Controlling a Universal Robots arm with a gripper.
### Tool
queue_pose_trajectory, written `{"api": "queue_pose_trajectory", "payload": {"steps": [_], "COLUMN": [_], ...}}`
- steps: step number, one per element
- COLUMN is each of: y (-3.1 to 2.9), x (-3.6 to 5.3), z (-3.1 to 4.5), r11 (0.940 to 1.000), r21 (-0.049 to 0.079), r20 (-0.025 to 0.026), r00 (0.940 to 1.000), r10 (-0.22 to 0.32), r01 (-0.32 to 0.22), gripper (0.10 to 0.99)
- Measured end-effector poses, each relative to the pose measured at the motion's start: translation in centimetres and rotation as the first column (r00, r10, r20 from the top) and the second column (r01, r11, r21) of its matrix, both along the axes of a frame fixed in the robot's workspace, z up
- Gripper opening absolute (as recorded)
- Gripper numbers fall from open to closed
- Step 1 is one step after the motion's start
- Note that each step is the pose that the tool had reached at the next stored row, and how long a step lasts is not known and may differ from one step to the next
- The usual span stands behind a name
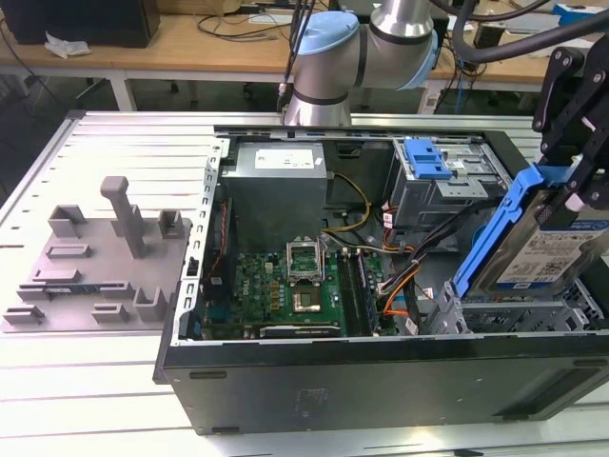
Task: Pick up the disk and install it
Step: 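Insert the disk into the insertion slot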
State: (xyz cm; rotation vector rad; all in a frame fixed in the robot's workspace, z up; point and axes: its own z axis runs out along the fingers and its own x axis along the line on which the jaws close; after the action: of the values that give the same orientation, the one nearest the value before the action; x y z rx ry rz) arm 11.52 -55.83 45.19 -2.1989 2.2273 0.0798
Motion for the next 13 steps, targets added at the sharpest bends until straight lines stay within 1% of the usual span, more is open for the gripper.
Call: {"api": "queue_pose_trajectory", "payload": {"steps": [8, 10, 11, 13], "y": [-0.05, -0.09, -0.14, -0.18], "x": [0.00, 0.00, 0.00, 0.00], "z": [-0.71, -1.06, -1.48, -1.84], "r11": [1.0000, 1.0000, 1.0000, 1.0000], "r21": [0.000, 0.000, 0.000, 0.000], "r20": [0.0000, -0.0001, -0.0001, 0.0000], "r00": [1.0000, 1.0000, 1.0000, 1.0000], "r10": [0.000, 0.000, 0.000, 0.000], "r01": [0.000, 0.000, 0.000, 0.000], "gripper": [0.369, 0.369, 0.369, 0.369]}}
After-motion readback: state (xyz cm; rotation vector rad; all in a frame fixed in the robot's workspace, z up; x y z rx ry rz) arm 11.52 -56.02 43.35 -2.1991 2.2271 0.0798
